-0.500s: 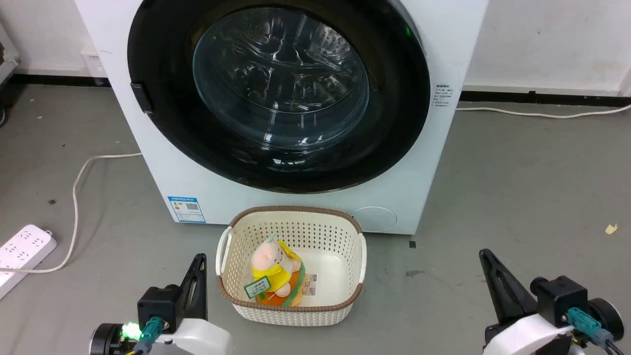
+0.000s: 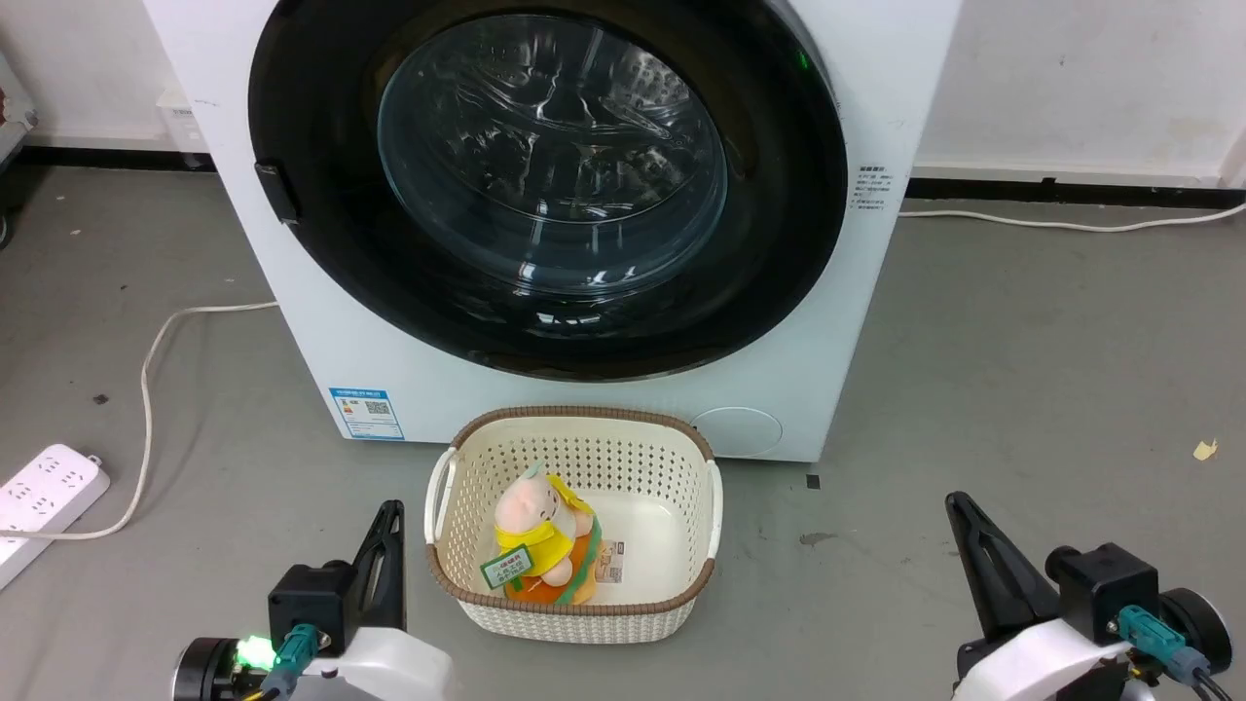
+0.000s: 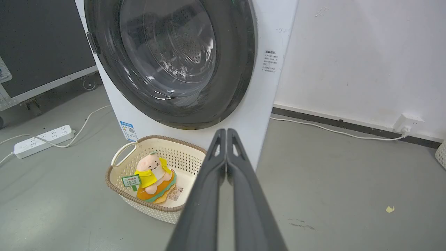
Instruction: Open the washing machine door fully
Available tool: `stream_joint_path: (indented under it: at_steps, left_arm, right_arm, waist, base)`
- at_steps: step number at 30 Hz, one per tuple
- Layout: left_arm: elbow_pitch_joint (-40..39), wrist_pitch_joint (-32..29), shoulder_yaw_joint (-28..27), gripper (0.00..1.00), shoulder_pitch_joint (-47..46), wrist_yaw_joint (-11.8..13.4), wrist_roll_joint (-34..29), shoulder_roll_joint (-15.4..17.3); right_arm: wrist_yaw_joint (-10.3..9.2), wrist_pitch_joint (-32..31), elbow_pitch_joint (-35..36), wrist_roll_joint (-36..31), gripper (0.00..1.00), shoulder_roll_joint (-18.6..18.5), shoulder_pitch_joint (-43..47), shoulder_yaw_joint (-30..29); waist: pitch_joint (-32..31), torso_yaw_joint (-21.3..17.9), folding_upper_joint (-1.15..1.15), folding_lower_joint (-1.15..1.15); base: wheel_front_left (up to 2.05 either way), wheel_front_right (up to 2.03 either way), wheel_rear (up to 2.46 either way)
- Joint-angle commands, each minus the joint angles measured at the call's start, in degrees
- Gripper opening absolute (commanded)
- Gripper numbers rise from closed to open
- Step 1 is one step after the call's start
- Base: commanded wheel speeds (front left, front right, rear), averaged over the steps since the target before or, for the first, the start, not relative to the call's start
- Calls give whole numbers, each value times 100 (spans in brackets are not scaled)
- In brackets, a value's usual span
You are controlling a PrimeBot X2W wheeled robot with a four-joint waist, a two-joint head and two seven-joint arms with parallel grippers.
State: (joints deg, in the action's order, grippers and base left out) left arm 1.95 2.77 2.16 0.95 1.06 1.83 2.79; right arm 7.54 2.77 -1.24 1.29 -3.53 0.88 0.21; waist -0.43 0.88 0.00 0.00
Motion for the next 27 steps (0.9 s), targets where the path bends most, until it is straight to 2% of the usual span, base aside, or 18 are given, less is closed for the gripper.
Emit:
stream_joint_path:
  at_steps: [1, 27]
  left_arm:
    - [-24, -20, -25, 0, -34, -7, -39, 3]
    - [-93, -124, -102, 0, -59, -47, -97, 6]
  right_arm:
    - [-2, -16, 34, -31, 0, 19, -29, -7]
    - [-3, -122, 70, -71, 0, 38, -53, -13]
  waist:
    - [1, -1, 0, 0]
    - [18, -36, 0, 0]
  base:
    - [0, 0, 0]
    - [0, 0, 0]
